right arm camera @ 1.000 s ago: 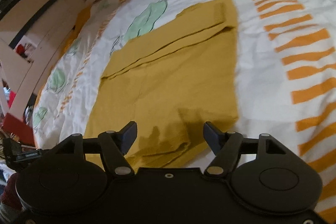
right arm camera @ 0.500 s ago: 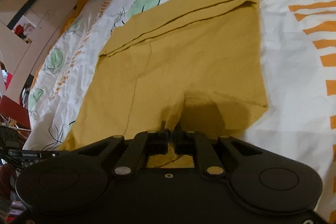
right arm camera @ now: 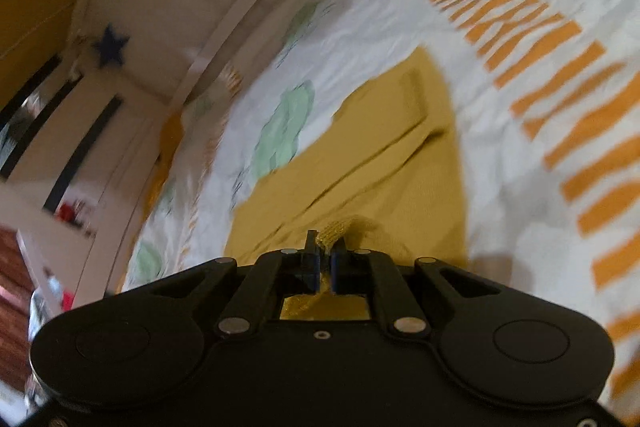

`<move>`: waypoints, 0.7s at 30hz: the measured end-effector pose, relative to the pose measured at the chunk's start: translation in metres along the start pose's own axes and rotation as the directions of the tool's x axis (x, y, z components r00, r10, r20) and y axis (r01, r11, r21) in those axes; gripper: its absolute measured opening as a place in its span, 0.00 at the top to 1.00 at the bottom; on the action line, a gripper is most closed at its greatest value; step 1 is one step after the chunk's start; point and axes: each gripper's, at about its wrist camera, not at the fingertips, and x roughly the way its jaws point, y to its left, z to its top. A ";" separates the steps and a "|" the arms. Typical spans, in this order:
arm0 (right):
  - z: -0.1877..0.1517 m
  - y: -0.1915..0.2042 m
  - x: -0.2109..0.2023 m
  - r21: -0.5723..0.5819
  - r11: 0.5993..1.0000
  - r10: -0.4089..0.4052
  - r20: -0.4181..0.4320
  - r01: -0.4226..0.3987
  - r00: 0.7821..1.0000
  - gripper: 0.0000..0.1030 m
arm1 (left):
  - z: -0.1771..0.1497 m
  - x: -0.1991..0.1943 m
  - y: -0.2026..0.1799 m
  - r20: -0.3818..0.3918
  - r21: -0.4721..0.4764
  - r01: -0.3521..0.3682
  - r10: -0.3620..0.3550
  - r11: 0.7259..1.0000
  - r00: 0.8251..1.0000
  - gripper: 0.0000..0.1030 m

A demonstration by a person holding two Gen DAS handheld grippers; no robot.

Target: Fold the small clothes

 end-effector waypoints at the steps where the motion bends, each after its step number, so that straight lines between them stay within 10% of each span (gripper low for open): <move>1: 0.005 -0.005 0.007 0.015 1.000 -0.010 0.011 0.010 1.000 0.88 | 0.007 0.008 0.000 0.010 -0.008 -0.005 0.005 1.000 1.000 0.94; 5: 0.019 -0.020 0.033 0.030 0.998 -0.064 0.043 0.062 0.997 0.83 | 0.027 0.042 -0.001 0.093 0.021 -0.080 0.078 0.997 0.993 0.93; 9: 0.019 -0.027 0.039 0.023 0.997 -0.073 0.080 0.071 0.994 0.74 | 0.030 0.044 -0.005 0.167 0.090 -0.116 0.100 0.989 0.981 0.54; 12: 0.019 -0.028 0.033 -0.009 0.997 -0.078 0.100 0.080 0.992 0.42 | 0.028 0.042 -0.006 0.149 0.162 -0.127 0.103 0.979 0.983 0.53; 21: 0.021 -0.010 0.044 -0.271 0.946 -0.158 0.090 0.176 0.983 0.34 | 0.029 0.064 -0.006 0.113 0.341 -0.230 0.203 0.912 0.973 0.43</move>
